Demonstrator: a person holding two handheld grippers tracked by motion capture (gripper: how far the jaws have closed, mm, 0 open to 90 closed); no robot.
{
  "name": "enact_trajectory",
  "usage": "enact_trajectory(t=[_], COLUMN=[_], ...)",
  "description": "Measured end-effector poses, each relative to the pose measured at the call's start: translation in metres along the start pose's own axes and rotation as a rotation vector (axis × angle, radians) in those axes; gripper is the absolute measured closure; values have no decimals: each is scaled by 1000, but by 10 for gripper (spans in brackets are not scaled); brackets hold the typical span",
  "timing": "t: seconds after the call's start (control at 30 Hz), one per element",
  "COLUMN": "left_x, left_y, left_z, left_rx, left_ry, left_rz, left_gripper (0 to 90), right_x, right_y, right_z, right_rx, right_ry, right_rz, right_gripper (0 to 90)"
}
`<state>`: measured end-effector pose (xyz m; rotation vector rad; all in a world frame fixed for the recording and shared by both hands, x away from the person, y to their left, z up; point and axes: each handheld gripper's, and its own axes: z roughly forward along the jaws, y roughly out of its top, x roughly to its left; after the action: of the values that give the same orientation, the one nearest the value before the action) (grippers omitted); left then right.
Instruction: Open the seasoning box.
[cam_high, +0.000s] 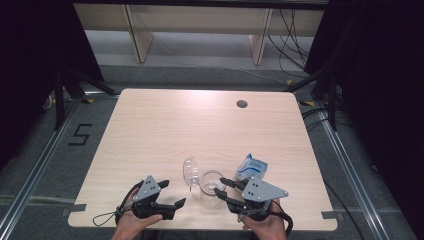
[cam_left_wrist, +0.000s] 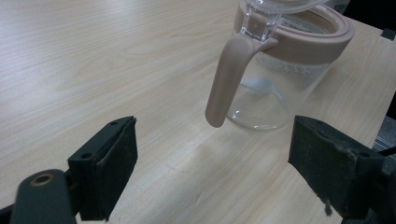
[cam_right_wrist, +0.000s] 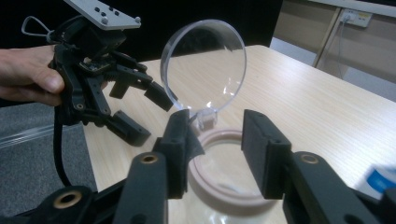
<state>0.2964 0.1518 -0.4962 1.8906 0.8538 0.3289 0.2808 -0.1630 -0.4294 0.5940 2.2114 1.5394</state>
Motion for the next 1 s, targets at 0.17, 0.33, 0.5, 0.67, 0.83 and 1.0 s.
enact_trajectory(t=[0.17,0.33,0.5,0.67,0.83,1.0], left_x=[-2,-3,-1,-2,-2,-2], left_y=[-1,-2,-2,-2,-3,-3], left_z=[1,1,1,1,2,3], left_rx=[3,4,9,11,11,11], left_ry=[-1,1,-2,0,-6,-10], left_rz=[11,6,24,8,3,12], left_gripper=[150,151,151,152,152,152], right_x=[-2,-3,-7,-13,-17,-21], right_y=[-9,-17,-24,-34,-42,-49], right_z=[-15,-27,-41,-52,-62,-72], right_rx=[-2,6,4,8,24,45], right_ry=[-6,-34,-68,-94,-119,-148], right_rz=[19,29,51,64,64,104], right_gripper=[554,525,496,472,456,409])
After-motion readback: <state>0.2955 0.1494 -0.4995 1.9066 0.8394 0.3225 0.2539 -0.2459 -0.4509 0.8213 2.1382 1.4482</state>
